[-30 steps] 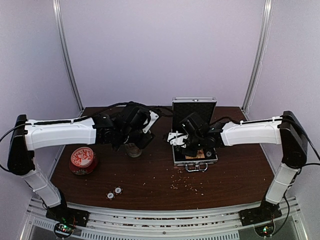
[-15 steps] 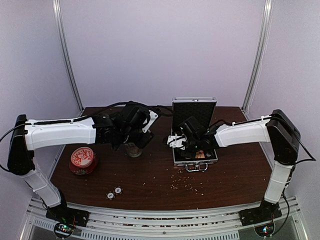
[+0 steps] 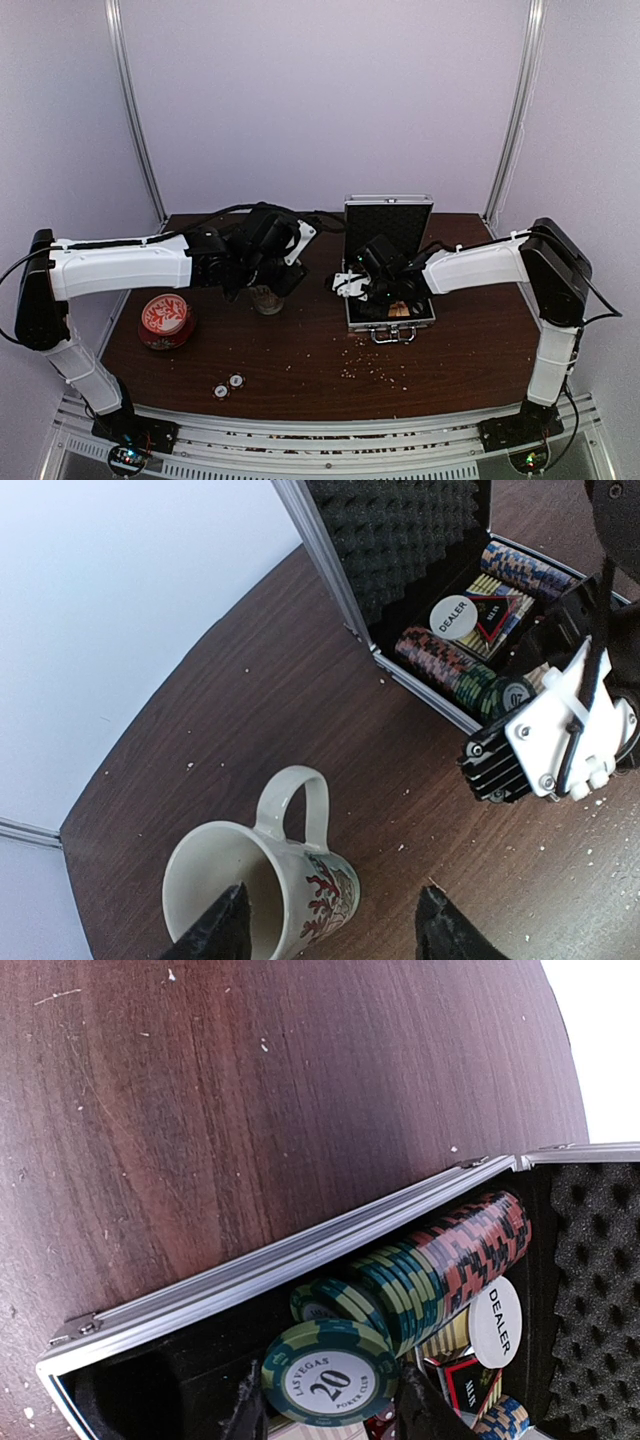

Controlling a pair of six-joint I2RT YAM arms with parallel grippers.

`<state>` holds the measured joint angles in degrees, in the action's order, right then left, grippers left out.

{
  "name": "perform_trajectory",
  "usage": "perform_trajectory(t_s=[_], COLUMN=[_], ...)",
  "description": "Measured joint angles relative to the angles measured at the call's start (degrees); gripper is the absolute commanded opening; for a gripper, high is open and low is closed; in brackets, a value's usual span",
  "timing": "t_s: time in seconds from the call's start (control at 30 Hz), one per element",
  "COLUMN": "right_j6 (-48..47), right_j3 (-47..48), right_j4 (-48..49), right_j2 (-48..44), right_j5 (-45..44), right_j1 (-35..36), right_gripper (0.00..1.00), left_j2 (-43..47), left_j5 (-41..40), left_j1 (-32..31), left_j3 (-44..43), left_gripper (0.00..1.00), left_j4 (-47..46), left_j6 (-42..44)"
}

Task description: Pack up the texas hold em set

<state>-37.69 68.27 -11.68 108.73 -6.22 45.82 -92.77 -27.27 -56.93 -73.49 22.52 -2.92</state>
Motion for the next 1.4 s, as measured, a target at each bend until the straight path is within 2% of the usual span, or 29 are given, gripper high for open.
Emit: perform_trajectory(t_s=[0.33,0.77,1.13,1.4], right_j6=[-0.1,0.4,2.5,3.4], right_j3=[0.0,1.7,9.6,10.3], right_j4=[0.8,0.7,-4.6,-5.5], right_j2=[0.1,1.1,3.5,4.1], right_j5=[0.0,0.2,7.8,10.7], right_j1=[-0.2,-1.5,-5.2,-5.7], right_gripper=[0.50,0.51,0.52,0.52], left_j2=[0.0,0.0,-0.2,-0.2], left_j5=[0.0,0.0,0.1,0.3], left_j1=[0.0,0.0,0.0,0.0], left_j3=[0.0,0.0,0.0,0.0], left_gripper=[0.57,0.57,0.57,0.57], left_j4=[0.0,0.0,0.3,0.3], left_j6=[0.0,0.0,0.0,0.0])
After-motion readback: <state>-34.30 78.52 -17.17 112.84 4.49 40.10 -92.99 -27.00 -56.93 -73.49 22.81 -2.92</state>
